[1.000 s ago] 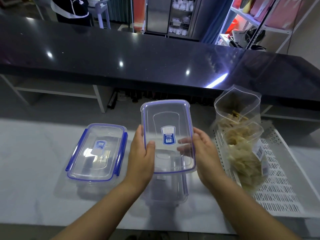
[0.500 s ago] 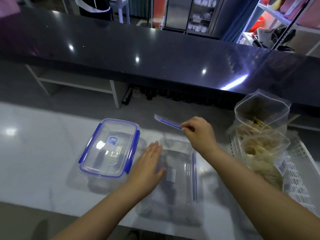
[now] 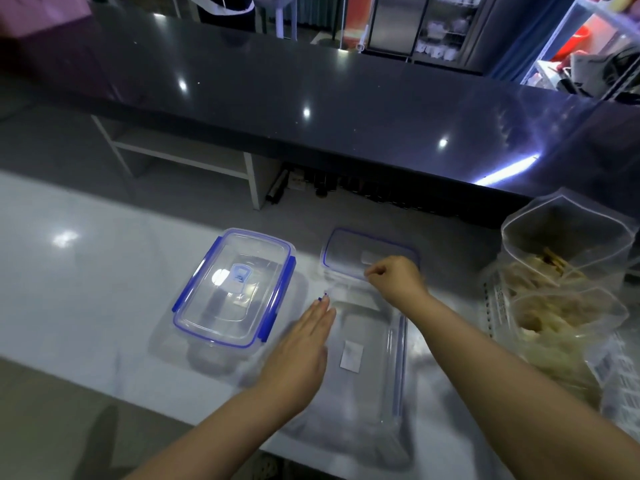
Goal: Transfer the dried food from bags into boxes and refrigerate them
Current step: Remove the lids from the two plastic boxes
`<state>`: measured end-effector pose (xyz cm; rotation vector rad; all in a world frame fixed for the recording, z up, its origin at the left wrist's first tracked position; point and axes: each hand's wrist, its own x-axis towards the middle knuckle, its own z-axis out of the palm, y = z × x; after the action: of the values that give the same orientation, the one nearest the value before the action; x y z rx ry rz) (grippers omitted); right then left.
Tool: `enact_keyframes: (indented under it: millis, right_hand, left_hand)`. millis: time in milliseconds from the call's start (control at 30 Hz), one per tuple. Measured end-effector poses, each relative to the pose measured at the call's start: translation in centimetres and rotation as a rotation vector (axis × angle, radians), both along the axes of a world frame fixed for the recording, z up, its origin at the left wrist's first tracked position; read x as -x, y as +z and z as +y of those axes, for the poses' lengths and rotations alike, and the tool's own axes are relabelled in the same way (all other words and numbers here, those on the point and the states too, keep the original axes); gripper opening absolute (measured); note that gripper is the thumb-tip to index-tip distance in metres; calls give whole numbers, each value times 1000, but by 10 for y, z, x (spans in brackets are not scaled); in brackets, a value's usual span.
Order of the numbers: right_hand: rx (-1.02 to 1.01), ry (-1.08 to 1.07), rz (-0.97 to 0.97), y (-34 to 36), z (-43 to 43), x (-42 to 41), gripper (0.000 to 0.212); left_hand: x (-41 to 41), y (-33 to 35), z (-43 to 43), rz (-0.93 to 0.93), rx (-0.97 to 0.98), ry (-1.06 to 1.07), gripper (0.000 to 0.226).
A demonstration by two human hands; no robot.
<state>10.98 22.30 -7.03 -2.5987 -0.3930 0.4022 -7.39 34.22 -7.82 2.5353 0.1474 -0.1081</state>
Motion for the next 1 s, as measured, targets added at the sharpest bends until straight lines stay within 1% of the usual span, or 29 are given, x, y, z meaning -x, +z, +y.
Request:
enact_keyframes:
  millis: [100, 200, 267, 333, 400, 467, 533, 567, 600, 633, 700, 767, 833, 933, 1000]
  right_hand:
    - [-55, -28, -30, -1, -3, 3, 23]
    - [-104, -32, -54, 5, -3, 11, 23]
    - [-167, -17, -89, 15, 2, 21, 24]
    - [-262, 11, -111, 26, 13, 35, 23]
    - [-332, 49, -84, 34, 28, 52, 21]
    - [-354, 87, -25, 40, 43, 70, 18]
    - [-326, 115, 51, 41, 61, 85, 15]
    - [-292, 118, 88, 40, 70, 92, 18]
    - [-256, 107, 120, 39, 80, 97, 25]
    - [-226, 88, 150, 37, 90, 101, 31]
    - [-187, 34, 197, 30, 110, 109, 34]
    - [-203, -60, 249, 23, 125, 114, 31]
    - [-272, -185, 290, 16, 137, 119, 25]
    - [-335, -329, 258, 10, 148, 128, 28]
    - [-380, -402, 228, 5, 155, 136, 26]
  left_hand:
    - [1, 2, -1, 22, 15, 14, 58]
    - [0, 15, 3, -35, 63, 56, 59]
    - [0, 29, 15, -149, 103, 145, 54]
    - [0, 39, 36, -280, 107, 283, 46]
    - [-3, 43, 65, -322, 102, 448, 42]
    - [-6, 44, 96, -239, 52, 573, 43]
    - [-9, 38, 127, -117, -51, 600, 45]
    - [-10, 33, 141, -54, -83, 605, 44]
    - [-11, 28, 153, 6, -94, 607, 43]
    - [-11, 23, 163, 58, -80, 607, 42]
    - [-11, 16, 180, 96, 3, 588, 40]
    - [-10, 11, 192, 77, 112, 551, 35]
    - [-10, 10, 202, 75, 176, 514, 30]
    - [-5, 7, 212, 79, 287, 516, 23]
    - [0, 5, 218, 61, 330, 531, 23]
